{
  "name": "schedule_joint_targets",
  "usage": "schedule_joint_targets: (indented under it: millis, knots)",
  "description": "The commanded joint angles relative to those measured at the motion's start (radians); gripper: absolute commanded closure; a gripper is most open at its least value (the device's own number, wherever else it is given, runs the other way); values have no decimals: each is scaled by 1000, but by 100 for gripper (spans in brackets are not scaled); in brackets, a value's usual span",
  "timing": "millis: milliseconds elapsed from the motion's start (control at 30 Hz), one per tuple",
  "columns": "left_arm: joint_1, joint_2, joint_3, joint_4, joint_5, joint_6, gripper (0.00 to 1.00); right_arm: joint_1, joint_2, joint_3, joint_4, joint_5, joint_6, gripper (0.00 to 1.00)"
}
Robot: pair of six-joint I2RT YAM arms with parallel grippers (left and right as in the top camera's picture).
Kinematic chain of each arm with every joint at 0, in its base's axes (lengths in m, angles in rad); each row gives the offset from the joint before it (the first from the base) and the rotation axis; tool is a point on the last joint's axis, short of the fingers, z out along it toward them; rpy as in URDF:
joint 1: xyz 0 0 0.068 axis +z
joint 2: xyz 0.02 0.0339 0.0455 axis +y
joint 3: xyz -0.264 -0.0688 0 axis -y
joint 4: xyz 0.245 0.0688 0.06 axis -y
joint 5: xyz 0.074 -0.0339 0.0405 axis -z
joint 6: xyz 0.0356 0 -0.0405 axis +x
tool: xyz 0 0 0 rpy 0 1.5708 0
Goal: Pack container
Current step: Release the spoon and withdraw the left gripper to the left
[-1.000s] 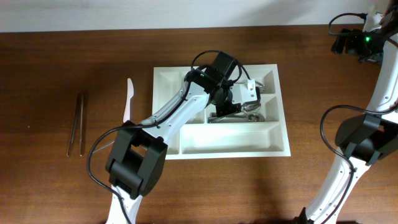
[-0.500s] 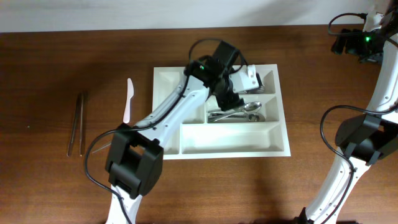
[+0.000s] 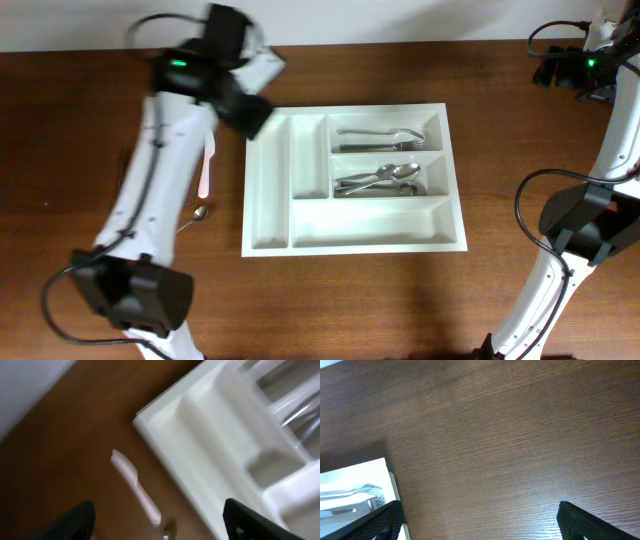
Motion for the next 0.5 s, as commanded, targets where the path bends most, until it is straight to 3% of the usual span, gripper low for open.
schedule_joint_targets:
  millis: [0, 167, 467]
  knots:
    - [103, -9, 3, -75, 78, -68, 19, 3, -23, 18, 0, -2, 11, 1]
    - [205, -9, -5, -154, 84, -61, 22, 3, -23, 18, 0, -2, 11, 1]
    - [310, -9, -109, -209, 264, 126, 21, 3, -23, 18, 0, -2, 11, 2]
